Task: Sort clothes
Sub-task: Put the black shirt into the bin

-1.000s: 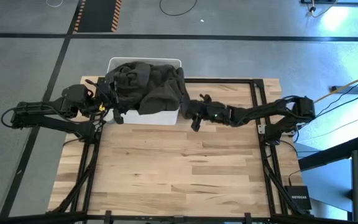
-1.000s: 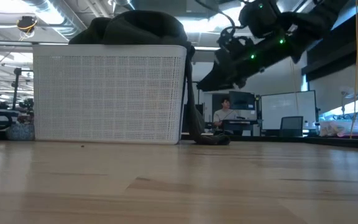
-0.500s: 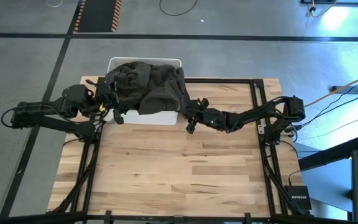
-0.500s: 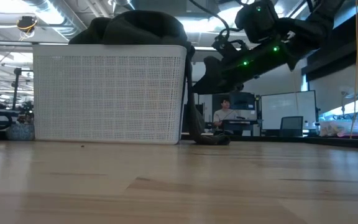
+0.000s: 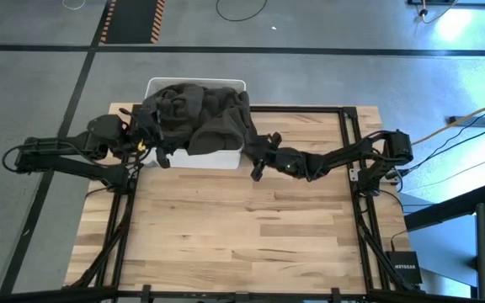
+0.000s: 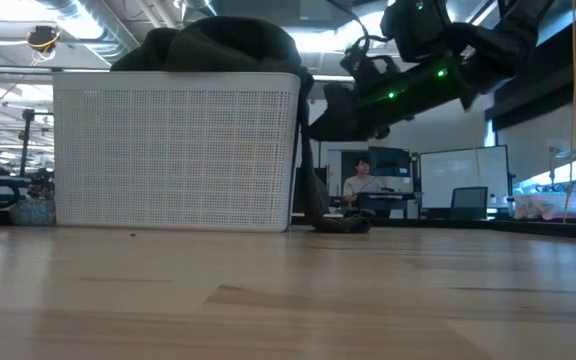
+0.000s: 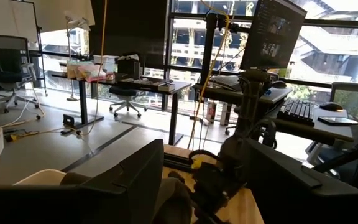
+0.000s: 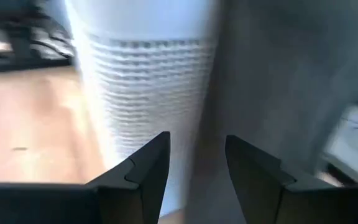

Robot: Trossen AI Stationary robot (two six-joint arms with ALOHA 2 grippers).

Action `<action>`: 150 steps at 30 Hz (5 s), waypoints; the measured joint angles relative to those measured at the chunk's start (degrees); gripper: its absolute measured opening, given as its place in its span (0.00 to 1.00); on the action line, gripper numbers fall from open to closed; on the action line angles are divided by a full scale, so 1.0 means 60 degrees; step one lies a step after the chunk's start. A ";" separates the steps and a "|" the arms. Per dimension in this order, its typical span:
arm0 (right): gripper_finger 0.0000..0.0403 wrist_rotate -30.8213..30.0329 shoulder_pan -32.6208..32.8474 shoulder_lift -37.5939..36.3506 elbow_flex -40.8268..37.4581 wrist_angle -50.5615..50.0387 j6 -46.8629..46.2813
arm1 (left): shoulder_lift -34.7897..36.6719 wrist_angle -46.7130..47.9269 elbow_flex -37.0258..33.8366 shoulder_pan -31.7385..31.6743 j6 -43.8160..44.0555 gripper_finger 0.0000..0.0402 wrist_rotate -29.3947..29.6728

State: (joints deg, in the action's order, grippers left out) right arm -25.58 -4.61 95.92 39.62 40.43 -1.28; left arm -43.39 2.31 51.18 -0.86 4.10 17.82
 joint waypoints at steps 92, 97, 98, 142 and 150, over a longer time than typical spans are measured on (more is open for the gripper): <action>0.02 0.2461 -0.0986 0.1088 0.8838 -0.3768 0.3260 | -0.0063 0.0274 -0.0004 -0.0012 0.0043 0.53 0.0074; 0.03 0.2779 -0.0986 0.1610 0.9322 -0.3889 0.3261 | -0.0063 0.0306 -0.0013 -0.0015 0.0047 0.53 0.0074; 0.03 0.2834 -0.0986 0.1699 0.9366 -0.3942 0.3264 | -0.0063 0.0315 -0.0015 -0.0015 0.0042 0.53 0.0074; 0.43 0.2101 -0.0986 -0.0177 0.9380 -0.9861 0.2972 | -0.4232 0.3802 0.0136 -0.4206 0.1925 0.53 0.0081; 0.43 0.3174 -0.0979 0.0095 0.9380 -0.9227 0.2710 | -0.4726 0.4357 -0.0007 -0.4259 0.1785 0.53 -0.0254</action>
State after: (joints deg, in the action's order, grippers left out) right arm -6.53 -10.48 96.48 95.90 -14.93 14.98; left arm -71.75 28.45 51.13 -26.41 14.81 16.29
